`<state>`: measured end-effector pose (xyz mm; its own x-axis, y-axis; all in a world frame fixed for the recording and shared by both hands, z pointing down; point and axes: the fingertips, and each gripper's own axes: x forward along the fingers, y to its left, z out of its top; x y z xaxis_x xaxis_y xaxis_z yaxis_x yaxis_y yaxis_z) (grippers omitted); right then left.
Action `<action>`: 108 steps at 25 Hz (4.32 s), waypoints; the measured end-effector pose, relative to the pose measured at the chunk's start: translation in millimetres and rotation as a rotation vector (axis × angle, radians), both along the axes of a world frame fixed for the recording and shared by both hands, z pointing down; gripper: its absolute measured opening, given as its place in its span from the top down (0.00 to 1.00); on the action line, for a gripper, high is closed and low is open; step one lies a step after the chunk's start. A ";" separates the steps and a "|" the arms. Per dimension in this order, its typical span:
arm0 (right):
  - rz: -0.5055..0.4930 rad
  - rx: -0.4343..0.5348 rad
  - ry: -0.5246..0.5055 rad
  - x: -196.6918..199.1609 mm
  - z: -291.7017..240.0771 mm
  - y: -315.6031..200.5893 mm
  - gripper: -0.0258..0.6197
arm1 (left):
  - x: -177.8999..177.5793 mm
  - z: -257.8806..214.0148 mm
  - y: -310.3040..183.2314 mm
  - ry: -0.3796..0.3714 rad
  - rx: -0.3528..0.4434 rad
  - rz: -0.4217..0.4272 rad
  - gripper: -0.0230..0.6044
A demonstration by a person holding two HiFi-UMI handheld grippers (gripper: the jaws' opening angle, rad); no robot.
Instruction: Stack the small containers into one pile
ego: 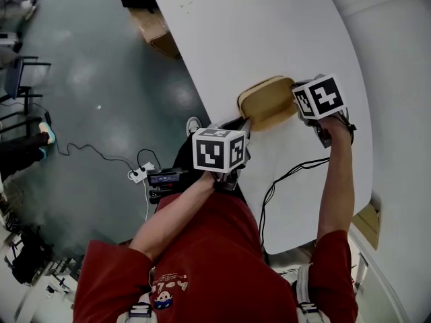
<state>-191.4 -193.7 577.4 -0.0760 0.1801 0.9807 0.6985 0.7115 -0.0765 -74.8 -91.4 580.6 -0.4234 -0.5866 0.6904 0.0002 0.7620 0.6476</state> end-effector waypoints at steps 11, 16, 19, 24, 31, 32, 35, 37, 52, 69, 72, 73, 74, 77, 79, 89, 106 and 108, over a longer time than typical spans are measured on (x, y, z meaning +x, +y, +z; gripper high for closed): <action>-0.023 0.021 0.045 4.0 4.4 0.7 0.94 | 4.3 5.8 1.0 0.066 0.046 -0.055 0.88; -0.001 0.020 0.040 2.6 9.1 0.3 0.94 | -0.1 6.5 2.7 0.051 0.026 -0.063 0.88; 0.021 0.002 0.043 3.4 11.4 -1.2 0.94 | -1.5 6.2 5.4 0.043 -0.011 -0.073 0.88; 0.058 -0.018 0.018 2.3 14.7 -4.2 0.93 | -6.5 6.3 7.8 0.023 -0.064 -0.091 0.88; 0.078 -0.032 -0.028 4.0 14.2 -6.3 0.89 | -11.4 -0.2 4.9 -0.009 -0.082 -0.076 0.78; 0.081 -0.034 -0.033 3.8 14.1 -6.4 0.88 | -12.6 -1.2 5.3 -0.014 -0.087 -0.076 0.77; 0.097 -0.049 -0.049 3.8 13.4 -7.3 0.86 | -14.6 -2.4 6.3 -0.028 -0.100 -0.078 0.77; 0.104 -0.058 -0.059 4.2 13.1 -7.7 0.86 | -14.7 -1.7 8.4 -0.032 -0.112 -0.082 0.77; 0.179 -0.170 -0.145 -0.9 0.2 -8.8 0.79 | -17.7 -4.0 14.5 -0.075 -0.145 -0.094 0.65; 0.415 -0.375 -0.448 11.0 -47.3 -26.7 0.79 | -34.5 -35.2 24.2 -0.281 -0.241 -0.045 0.65; 0.465 -0.398 -0.519 18.1 -63.1 -28.0 0.79 | -39.2 -47.0 22.5 -0.352 -0.274 -0.007 0.65; 0.476 -0.396 -0.544 20.7 -68.6 -28.2 0.79 | -40.7 -51.3 21.7 -0.375 -0.286 0.005 0.65; 0.485 -0.397 -0.571 23.2 -74.5 -27.8 0.79 | -42.4 -55.6 20.9 -0.399 -0.297 0.016 0.65; 0.517 -0.418 -0.654 30.4 -92.0 -26.9 0.81 | -48.1 -68.7 17.2 -0.469 -0.325 0.042 0.65; 0.540 -0.417 -0.723 35.8 -104.8 -29.1 0.82 | -51.5 -77.7 14.1 -0.516 -0.333 0.054 0.66; 0.632 -0.387 -0.994 67.4 -164.8 -42.4 0.86 | -66.3 -139.6 0.4 -0.771 -0.327 0.083 0.70; 0.793 -0.371 -1.270 107.5 -226.7 -64.7 0.86 | -66.9 -225.7 -24.8 -1.157 -0.307 0.223 0.77; 0.823 -0.349 -1.301 111.2 -235.2 -65.3 0.86 | -69.9 -231.9 -26.9 -1.174 -0.274 0.248 0.77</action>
<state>-80.1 -259.0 342.3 -0.9861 -0.1399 0.0895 -0.1396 0.9902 0.0087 -144.7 -118.3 348.7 -0.7680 -0.6355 0.0793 -0.6388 0.7690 -0.0237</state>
